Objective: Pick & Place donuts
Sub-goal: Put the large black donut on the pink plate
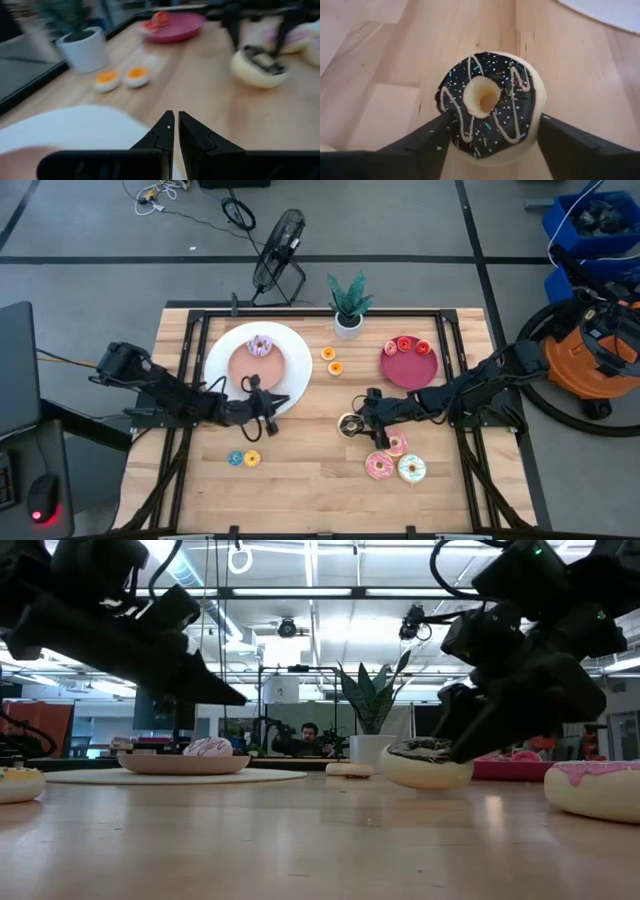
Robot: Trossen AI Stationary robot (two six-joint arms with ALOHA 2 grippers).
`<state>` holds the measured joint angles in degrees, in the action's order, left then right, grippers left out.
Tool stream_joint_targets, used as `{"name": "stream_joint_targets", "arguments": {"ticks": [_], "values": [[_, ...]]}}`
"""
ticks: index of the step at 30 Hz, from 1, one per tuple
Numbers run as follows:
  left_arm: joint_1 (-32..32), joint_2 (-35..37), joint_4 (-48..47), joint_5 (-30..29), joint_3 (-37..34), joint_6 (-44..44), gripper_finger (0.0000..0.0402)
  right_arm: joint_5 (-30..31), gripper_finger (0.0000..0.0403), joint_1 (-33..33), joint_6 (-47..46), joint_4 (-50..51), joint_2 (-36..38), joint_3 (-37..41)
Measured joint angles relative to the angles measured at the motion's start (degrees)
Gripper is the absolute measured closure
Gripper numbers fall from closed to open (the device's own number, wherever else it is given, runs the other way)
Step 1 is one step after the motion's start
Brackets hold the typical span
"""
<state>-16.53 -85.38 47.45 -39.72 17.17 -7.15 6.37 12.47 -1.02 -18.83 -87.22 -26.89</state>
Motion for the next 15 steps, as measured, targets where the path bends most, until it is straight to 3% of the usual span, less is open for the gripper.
{"name": "stream_joint_targets", "arguments": {"ticks": [4,8,11,15], "values": [[2.08,-4.02,5.55,8.57,1.03,3.01,0.0372,-0.39,0.0205,0.0,0.02,-0.09,-1.34,-1.45],[3.57,-8.75,6.04,12.71,5.17,5.29,0.0363,-0.28,0.0274,0.0,0.58,-0.79,-1.66,-3.24],[4.6,-13.21,5.9,17.2,9.08,9.31,0.0328,0.67,0.0309,0.0,1.47,-2.53,-1.49,-4.35],[5.96,-17.93,5.7,21.91,14.04,11.95,0.0245,3.01,0.033,0.0,2.1,-3.66,-1.44,-5.24]]}}
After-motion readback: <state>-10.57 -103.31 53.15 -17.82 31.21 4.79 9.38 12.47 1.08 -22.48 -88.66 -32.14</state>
